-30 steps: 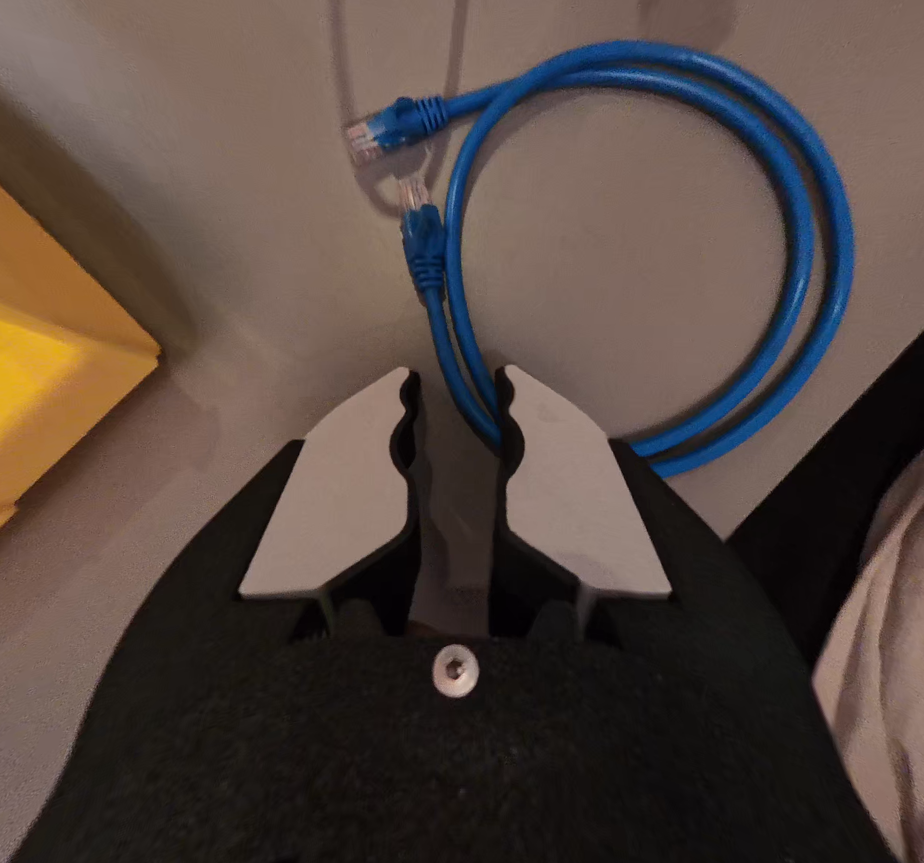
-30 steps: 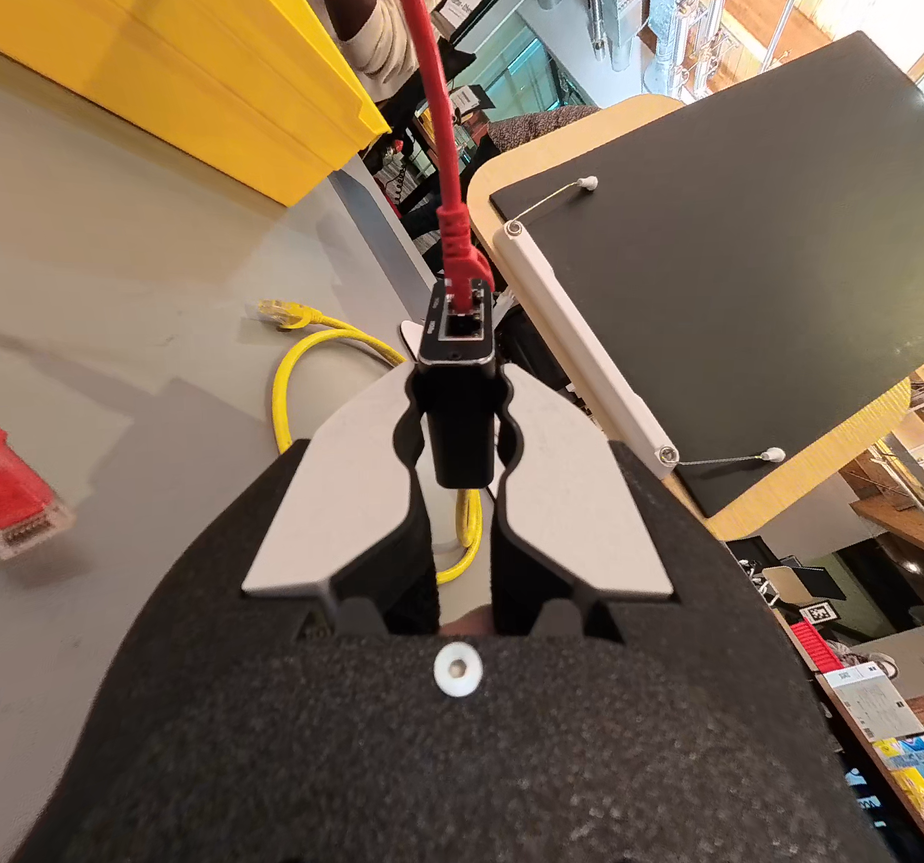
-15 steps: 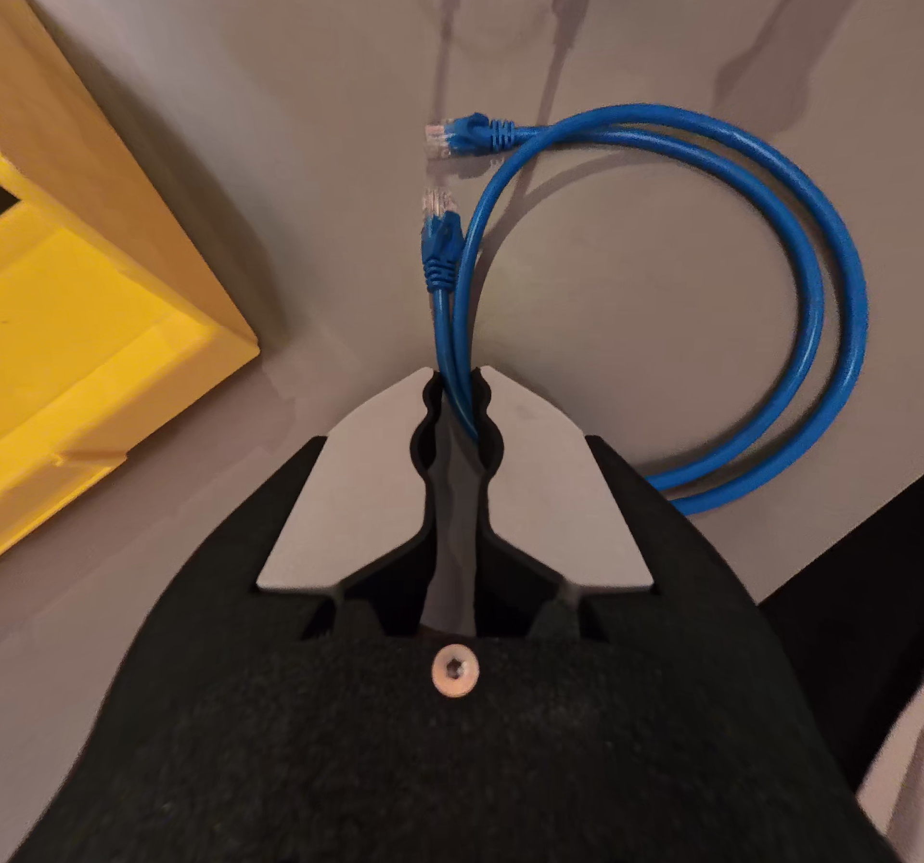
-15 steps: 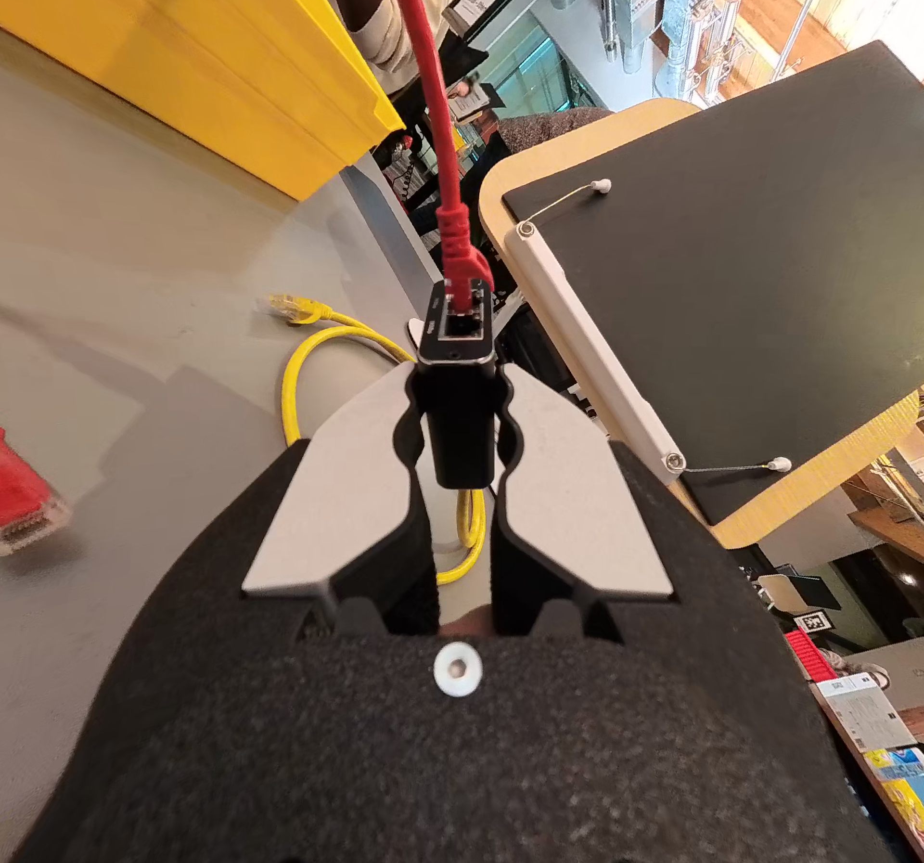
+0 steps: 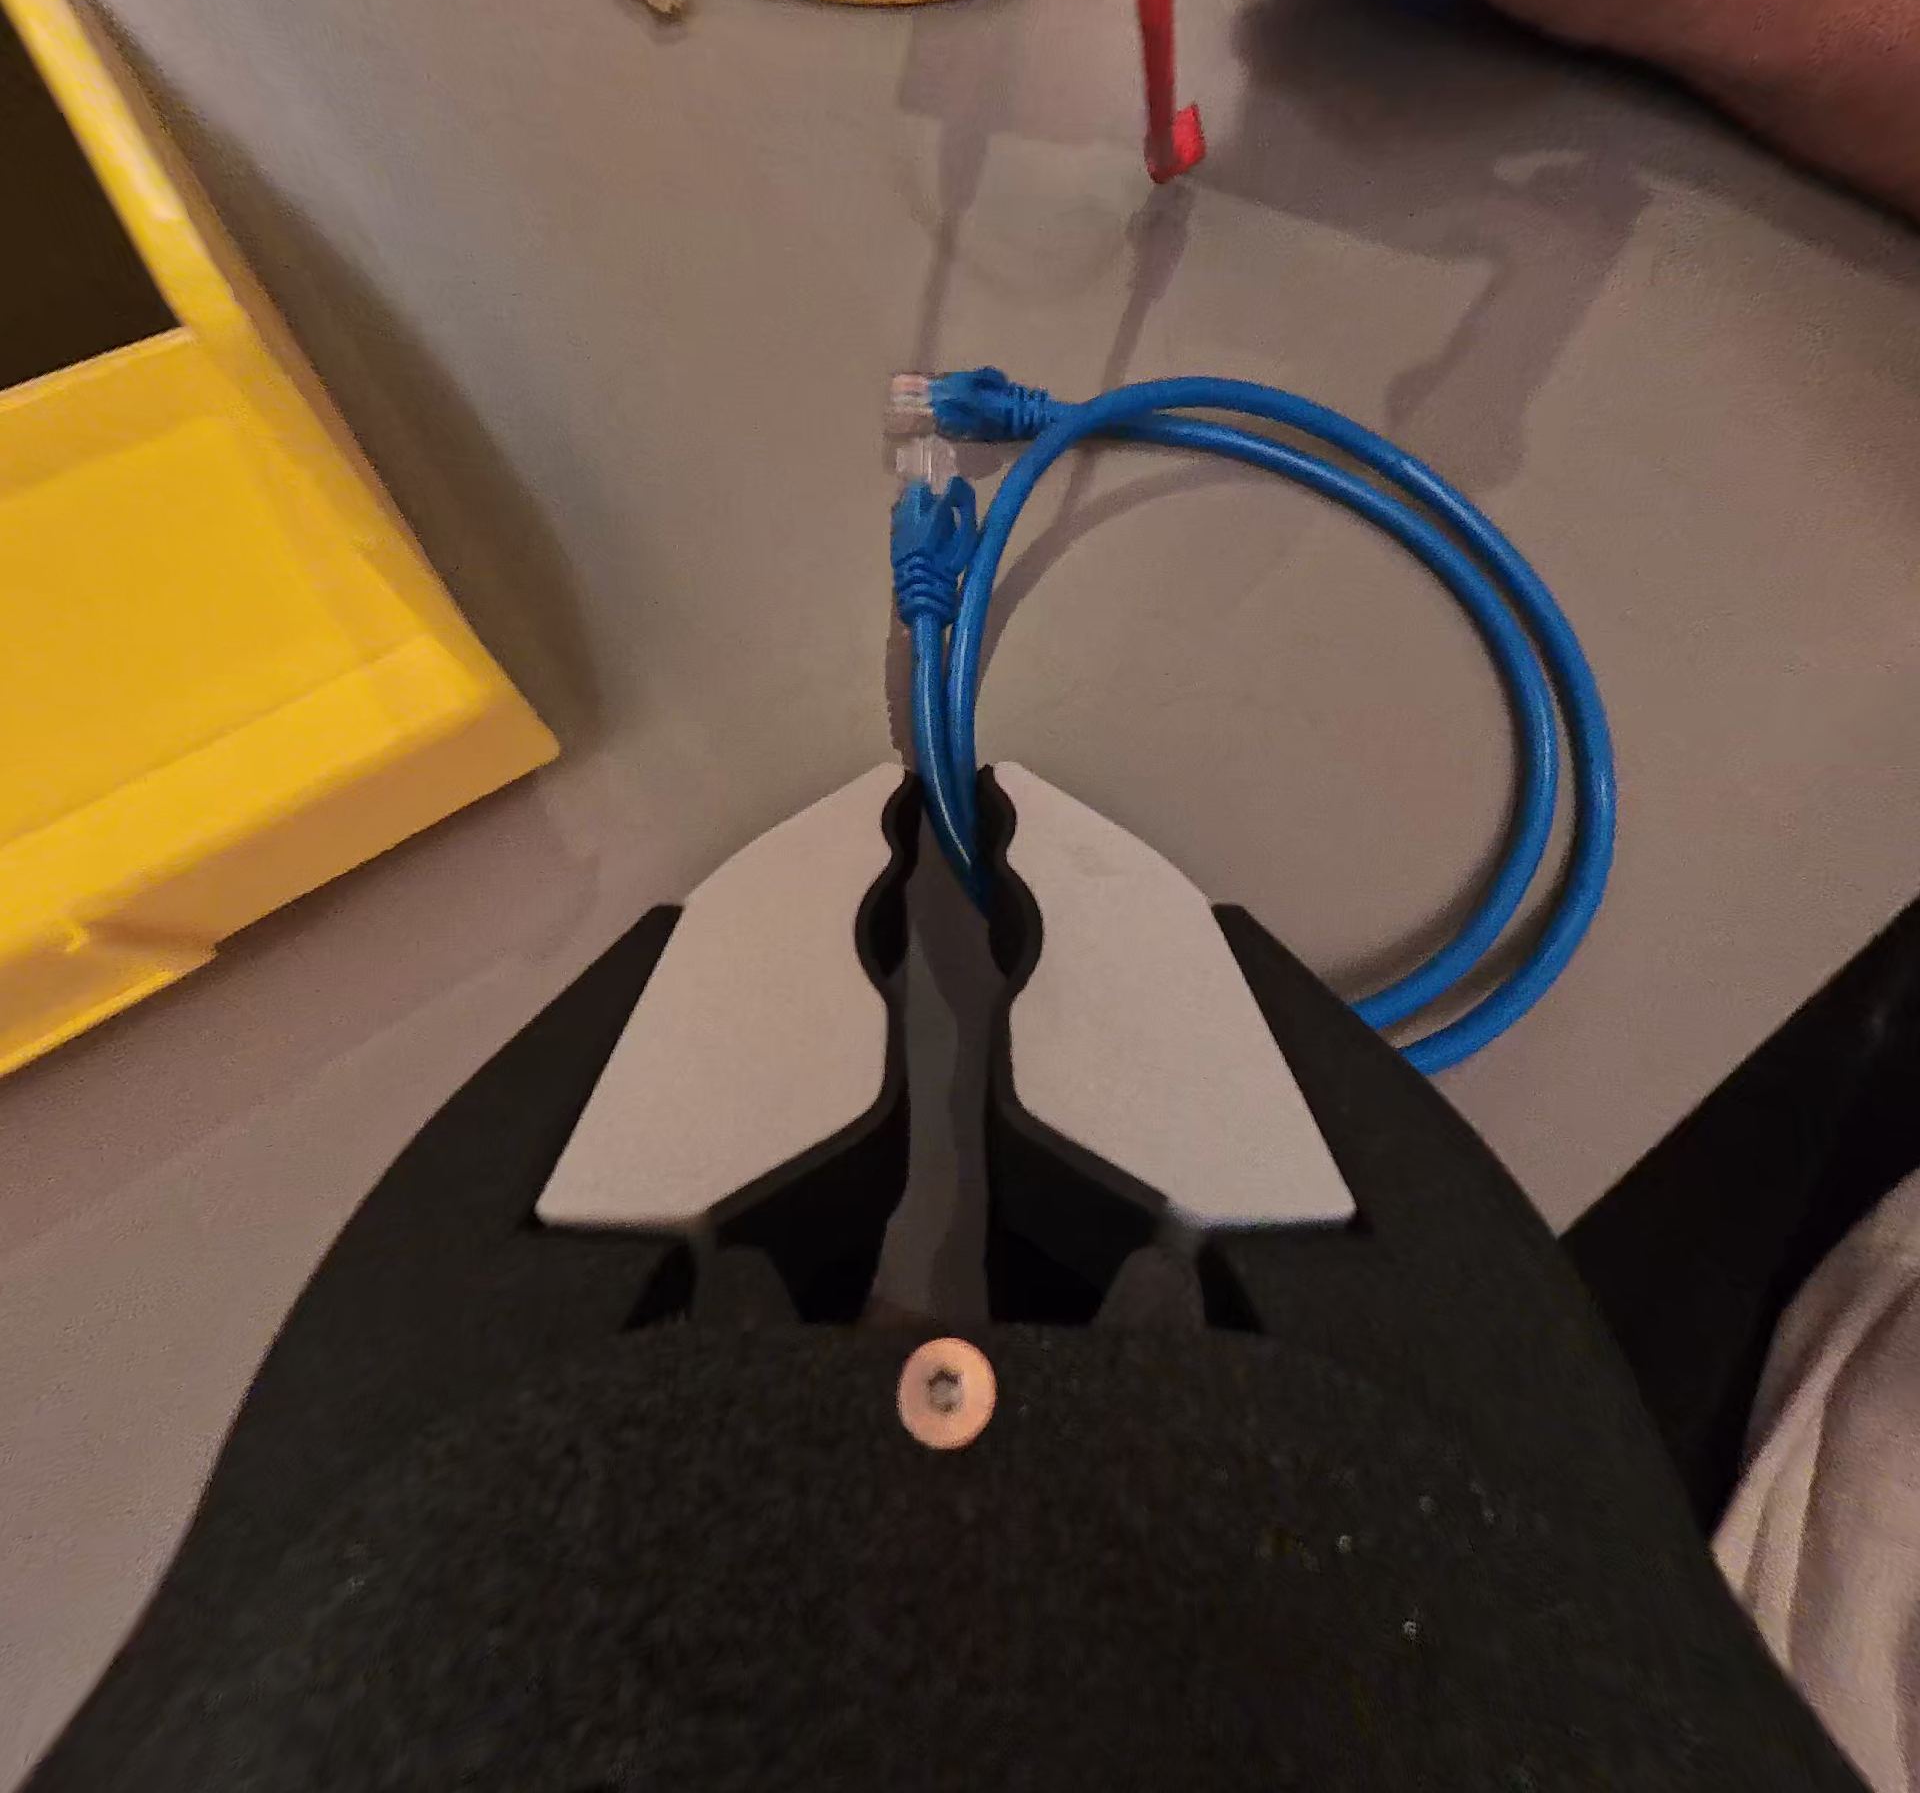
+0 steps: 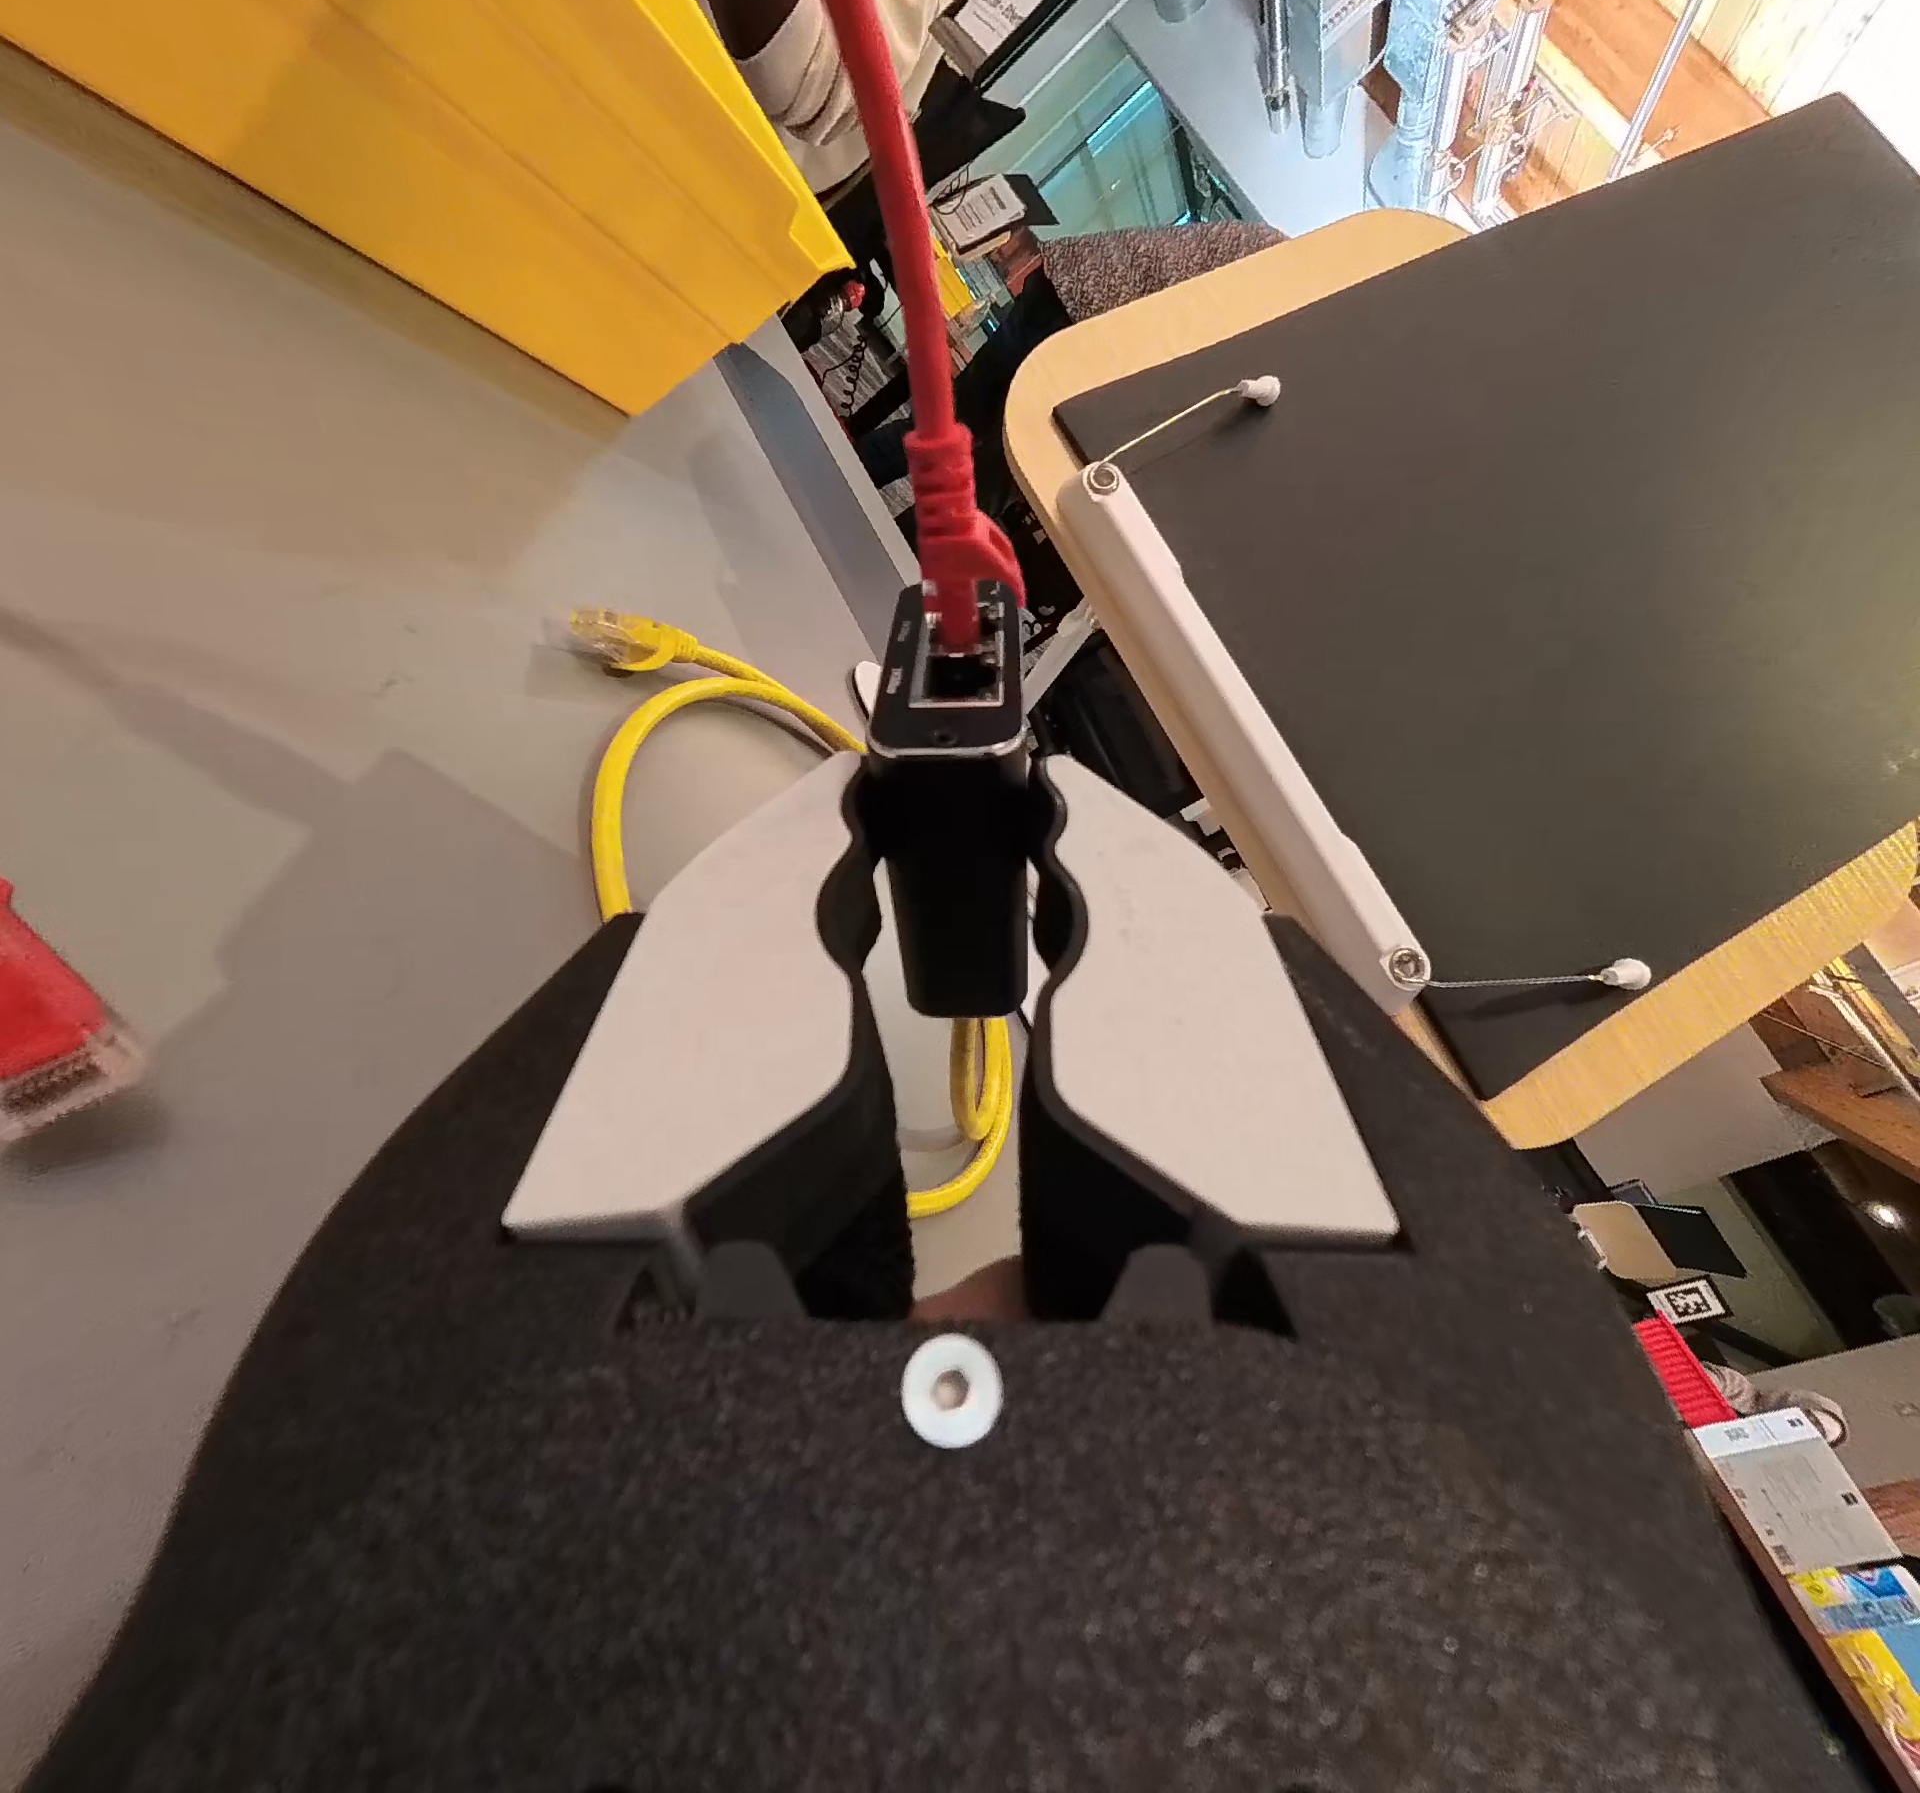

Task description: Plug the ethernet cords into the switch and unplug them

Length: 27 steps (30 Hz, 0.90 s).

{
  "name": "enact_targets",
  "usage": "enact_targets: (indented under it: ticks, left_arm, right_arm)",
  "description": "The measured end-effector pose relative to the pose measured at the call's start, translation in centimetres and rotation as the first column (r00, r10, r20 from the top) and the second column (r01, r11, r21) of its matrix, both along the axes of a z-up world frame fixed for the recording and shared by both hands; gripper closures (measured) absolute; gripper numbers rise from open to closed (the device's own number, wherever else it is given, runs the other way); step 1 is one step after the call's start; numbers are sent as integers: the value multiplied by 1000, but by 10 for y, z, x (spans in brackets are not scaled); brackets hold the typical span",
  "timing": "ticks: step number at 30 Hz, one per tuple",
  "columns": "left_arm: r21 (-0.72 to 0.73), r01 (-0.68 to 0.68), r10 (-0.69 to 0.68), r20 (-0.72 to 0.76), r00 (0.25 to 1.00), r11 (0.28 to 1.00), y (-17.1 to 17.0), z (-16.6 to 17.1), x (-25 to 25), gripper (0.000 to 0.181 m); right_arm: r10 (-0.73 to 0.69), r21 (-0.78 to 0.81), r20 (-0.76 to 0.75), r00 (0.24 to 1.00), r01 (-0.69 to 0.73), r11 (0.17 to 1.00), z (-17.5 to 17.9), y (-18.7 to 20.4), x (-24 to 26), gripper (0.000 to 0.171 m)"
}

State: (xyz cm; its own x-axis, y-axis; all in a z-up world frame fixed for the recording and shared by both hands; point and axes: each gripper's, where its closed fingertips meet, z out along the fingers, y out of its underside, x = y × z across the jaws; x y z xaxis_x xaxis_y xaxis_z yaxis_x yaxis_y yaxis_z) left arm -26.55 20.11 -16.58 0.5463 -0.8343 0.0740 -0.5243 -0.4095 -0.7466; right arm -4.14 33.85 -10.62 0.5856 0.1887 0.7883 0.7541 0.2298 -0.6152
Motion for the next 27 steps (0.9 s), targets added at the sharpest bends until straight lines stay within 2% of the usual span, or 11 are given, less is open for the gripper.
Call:
enact_targets:
  ticks: [1,6,10,15,21,24,27]
  left_arm:
    - [-8,-11,11,-5,1000,1000,1,-1,-1,172]
    - [19,2,-2,-24,1000,1000,1,-2,-2,172]
    - [32,49,-49,-5,999,998,-5,1,4,172]
    - [27,34,-36,60,998,999,-4,7,7,173]
    - [235,70,-36,-146,989,970,5,-2,-3,175]
    - [218,89,-55,-159,986,972,0,0,-1,176]
    - [113,93,-90,-31,995,989,-10,13,7,176]
  right_arm:
    - [1,-3,-1,1000,-1,1000,0,0,0,145]
    - [1,-3,3,1000,-1,1000,-1,0,0,145]
    - [2,-2,5,1000,-2,1000,-1,0,-1,145]
    - [3,-4,3,1000,-3,1000,-1,1,-1,145]
    - [3,-3,7,1000,-3,1000,-1,1,-1,145]
    - [3,-2,8,1000,-3,1000,-1,1,-2,145]
    - [4,-2,10,1000,-4,1000,-1,1,-2,145]
